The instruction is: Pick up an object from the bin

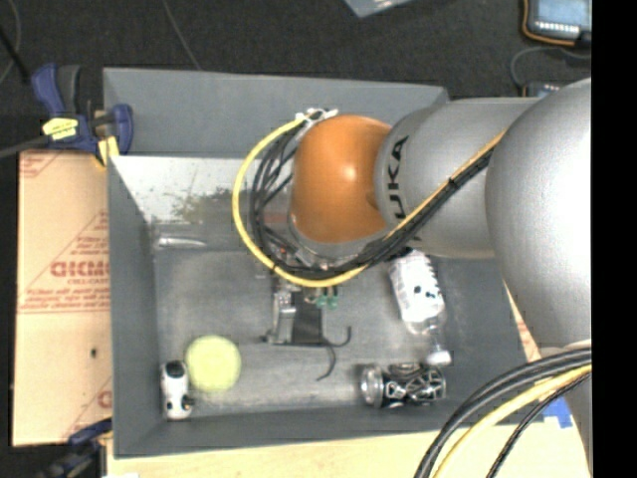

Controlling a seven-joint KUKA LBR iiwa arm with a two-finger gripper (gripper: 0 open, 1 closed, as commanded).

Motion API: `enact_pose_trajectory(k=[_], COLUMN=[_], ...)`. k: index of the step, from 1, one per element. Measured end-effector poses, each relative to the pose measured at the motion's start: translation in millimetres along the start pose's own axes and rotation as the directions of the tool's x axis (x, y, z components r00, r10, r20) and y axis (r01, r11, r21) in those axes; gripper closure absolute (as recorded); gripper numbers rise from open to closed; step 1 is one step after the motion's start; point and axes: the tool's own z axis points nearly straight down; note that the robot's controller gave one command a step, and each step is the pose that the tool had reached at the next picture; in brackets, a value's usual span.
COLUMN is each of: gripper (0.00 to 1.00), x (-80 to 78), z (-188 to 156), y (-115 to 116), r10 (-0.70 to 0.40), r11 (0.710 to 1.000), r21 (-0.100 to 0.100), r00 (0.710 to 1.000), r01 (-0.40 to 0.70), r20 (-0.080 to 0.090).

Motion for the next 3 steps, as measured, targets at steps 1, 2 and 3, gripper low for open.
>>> enact_pose_trajectory(k=[1,2,3], gripper=[0.00,0.00,0.00], x=[-1.5,-15.6,-24.9], z=[-5,1,10], y=[-1,-29,-58], r10=[0.003,-0.216,-0.548], r11=[1.000,0.976,0.836], r21=[-0.001,-0.001,0.007], r00=[1.000,0.976,0.836], r01=[-0.003,0.216,0.548], r20=[0.007,0.008,0.011])
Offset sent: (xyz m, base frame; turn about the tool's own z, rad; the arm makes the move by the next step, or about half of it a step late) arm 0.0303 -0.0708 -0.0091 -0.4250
